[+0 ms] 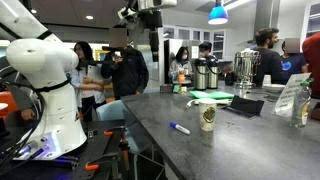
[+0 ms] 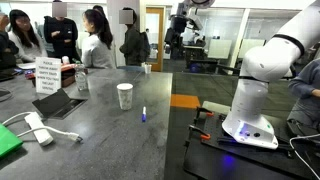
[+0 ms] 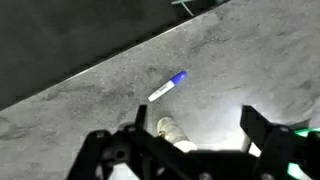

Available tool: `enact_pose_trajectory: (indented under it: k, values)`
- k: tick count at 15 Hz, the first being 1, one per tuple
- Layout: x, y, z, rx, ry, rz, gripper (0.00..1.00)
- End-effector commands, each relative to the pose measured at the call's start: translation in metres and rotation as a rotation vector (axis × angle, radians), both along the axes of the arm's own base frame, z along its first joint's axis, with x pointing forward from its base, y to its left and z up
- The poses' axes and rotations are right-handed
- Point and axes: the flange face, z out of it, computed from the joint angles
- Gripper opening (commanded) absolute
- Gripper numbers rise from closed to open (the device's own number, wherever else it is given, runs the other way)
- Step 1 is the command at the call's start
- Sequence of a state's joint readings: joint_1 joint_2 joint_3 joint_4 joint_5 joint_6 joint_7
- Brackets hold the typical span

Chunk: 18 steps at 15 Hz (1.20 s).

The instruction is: Pick up the marker and put it in the cup

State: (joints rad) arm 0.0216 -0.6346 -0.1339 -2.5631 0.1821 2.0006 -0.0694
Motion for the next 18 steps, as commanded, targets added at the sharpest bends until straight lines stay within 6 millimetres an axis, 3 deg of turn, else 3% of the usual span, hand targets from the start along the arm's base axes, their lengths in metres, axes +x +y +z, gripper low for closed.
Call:
enact_pose_trajectory:
  k: [1,8,11,16,18]
  values:
    - [0.000,0.000,0.001,0.000,0.001,0.000,1.00]
    - [0.000,0.000,0.001,0.000,0.001,0.000,1.00]
    - [0.010,0.012,-0.008,-0.033,0.043,-0.109,1.00]
    - [0.036,0.048,-0.037,-0.062,0.129,-0.379,1.00]
    - [0.046,0.053,-0.055,-0.053,0.148,-0.483,1.00]
